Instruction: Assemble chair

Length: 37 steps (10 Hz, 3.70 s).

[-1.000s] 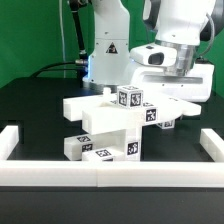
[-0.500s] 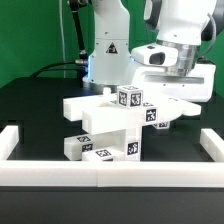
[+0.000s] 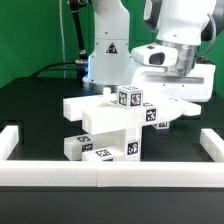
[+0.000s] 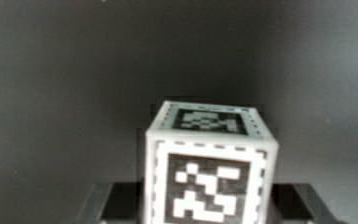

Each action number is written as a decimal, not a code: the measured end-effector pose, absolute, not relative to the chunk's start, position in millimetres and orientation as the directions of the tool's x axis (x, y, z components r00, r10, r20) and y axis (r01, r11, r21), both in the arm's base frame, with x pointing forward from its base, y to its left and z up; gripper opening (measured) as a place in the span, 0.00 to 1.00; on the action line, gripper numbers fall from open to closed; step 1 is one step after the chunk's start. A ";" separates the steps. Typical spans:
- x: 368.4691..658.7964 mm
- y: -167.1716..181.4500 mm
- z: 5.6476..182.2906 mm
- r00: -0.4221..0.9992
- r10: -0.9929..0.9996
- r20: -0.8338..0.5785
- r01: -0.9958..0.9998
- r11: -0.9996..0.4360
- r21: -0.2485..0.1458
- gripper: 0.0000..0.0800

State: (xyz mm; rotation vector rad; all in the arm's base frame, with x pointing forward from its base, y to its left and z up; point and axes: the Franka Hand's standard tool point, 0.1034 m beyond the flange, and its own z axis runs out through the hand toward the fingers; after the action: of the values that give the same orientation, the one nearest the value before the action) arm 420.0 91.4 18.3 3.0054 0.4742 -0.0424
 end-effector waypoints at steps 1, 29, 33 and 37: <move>418.7 91.6 24.7 0.953 0.301 -0.047 0.304 -0.949 0.083 0.36; 504.1 -16.5 149.1 0.811 0.585 -0.003 0.585 -0.810 0.025 0.36; 543.9 -27.8 154.2 0.754 0.656 -0.007 0.655 -0.751 0.083 0.36; 543.0 -28.9 152.7 0.755 0.655 -0.009 0.654 -0.752 0.083 0.36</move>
Offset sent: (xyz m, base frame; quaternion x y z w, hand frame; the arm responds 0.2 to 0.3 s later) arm -0.0182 -0.0098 0.0292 0.0009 -0.0168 -0.0055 0.9998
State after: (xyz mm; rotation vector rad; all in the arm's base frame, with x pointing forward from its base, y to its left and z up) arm 543.0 -28.9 152.7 2.8666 1.0707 0.0322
